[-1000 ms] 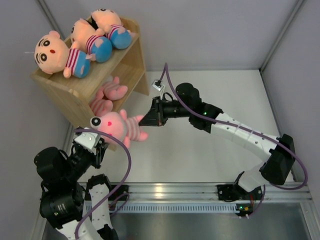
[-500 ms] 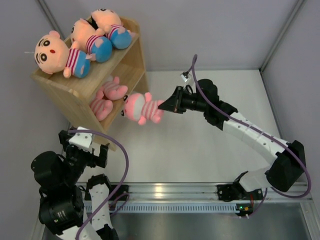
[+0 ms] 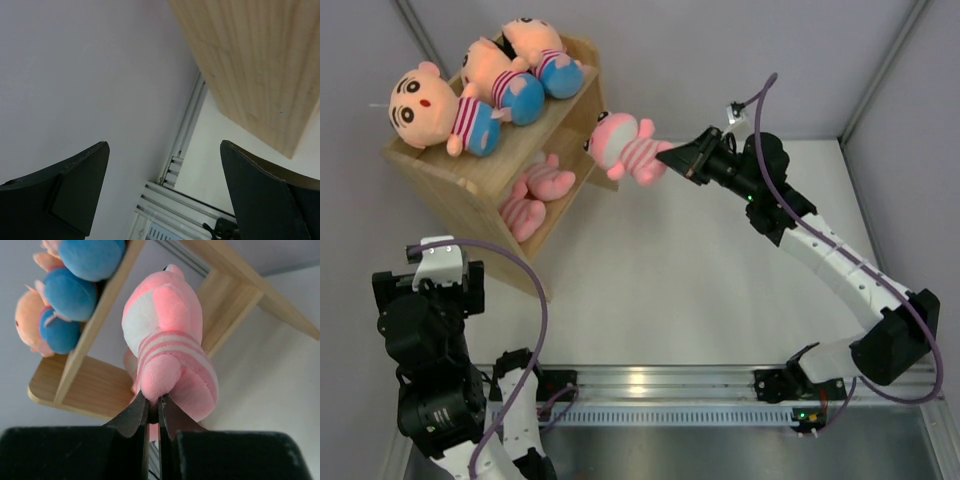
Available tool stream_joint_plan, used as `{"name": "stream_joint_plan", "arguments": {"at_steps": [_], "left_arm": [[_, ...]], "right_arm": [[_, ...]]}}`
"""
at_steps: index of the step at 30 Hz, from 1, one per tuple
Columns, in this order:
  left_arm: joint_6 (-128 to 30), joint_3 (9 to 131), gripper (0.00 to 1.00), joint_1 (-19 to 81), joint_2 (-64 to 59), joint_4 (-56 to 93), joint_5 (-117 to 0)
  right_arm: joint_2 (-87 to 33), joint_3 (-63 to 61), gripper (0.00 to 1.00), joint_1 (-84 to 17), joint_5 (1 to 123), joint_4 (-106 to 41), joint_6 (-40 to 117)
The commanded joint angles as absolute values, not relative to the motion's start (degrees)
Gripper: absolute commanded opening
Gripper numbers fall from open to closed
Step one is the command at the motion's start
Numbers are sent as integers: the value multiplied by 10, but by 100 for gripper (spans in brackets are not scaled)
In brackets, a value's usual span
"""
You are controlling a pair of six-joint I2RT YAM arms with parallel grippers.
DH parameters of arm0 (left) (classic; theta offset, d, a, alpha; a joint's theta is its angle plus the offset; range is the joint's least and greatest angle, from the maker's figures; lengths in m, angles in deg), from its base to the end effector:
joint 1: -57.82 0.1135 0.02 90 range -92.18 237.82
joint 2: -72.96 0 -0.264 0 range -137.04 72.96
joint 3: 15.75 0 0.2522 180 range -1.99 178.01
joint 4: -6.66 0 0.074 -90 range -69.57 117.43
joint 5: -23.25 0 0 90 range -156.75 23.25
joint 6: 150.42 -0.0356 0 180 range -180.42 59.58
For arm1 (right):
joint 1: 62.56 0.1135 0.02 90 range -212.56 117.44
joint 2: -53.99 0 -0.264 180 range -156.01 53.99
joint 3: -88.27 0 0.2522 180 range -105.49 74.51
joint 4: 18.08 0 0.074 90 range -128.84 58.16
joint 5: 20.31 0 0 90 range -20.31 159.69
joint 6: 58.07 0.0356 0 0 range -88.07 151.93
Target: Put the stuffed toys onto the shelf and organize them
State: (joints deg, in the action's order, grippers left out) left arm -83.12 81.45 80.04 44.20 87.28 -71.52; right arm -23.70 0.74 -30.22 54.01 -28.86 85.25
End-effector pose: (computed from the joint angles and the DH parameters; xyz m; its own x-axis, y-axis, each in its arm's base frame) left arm -0.0120 -0.0017 0.4520 -0.3547 0.2705 -0.8950 -0.3417 0.8535 0.3934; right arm 0.2656 0.1796 0.4128 -0.6044 0.5312 -0.5937 -0.4329 0.4066 0.8045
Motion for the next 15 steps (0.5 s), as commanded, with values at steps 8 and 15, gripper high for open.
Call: {"name": "stream_joint_plan", "arguments": {"at_steps": [8, 15], "left_arm": [[-866, 810, 99, 803, 402, 745, -867], [-861, 810, 99, 806, 399, 746, -855]], "right_arm": [[-378, -167, 0, -291, 546, -209, 899], [-420, -197, 0, -271, 550, -228, 900]]}}
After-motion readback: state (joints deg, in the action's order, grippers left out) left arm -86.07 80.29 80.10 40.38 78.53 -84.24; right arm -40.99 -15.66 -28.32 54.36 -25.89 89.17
